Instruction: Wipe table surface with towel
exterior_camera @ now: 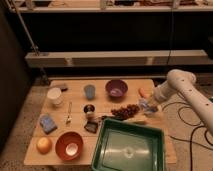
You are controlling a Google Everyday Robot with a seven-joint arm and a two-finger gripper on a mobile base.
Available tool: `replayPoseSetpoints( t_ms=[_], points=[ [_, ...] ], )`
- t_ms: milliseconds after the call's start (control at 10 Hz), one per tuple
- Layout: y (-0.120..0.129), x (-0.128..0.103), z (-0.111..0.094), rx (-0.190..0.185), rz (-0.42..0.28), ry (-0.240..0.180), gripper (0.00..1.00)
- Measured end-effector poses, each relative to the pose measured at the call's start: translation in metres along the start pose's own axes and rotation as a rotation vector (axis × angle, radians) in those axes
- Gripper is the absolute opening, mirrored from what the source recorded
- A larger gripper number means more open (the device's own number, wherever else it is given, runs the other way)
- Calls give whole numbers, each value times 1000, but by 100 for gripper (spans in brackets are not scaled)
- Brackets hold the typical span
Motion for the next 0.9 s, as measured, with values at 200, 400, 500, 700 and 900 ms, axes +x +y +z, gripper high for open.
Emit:
replayPoseSetpoints(
  t_ms=[200,400,500,700,900],
  points=[
    [9,-9,8,-5,-61,39,0],
    [13,-11,19,-54,-50,49,0],
    [14,-10,19,-64,-36,37,0],
    [17,-13,11,-104,-26,-5,0],
    [24,-16,6,-145,-37,-9,0]
  ],
)
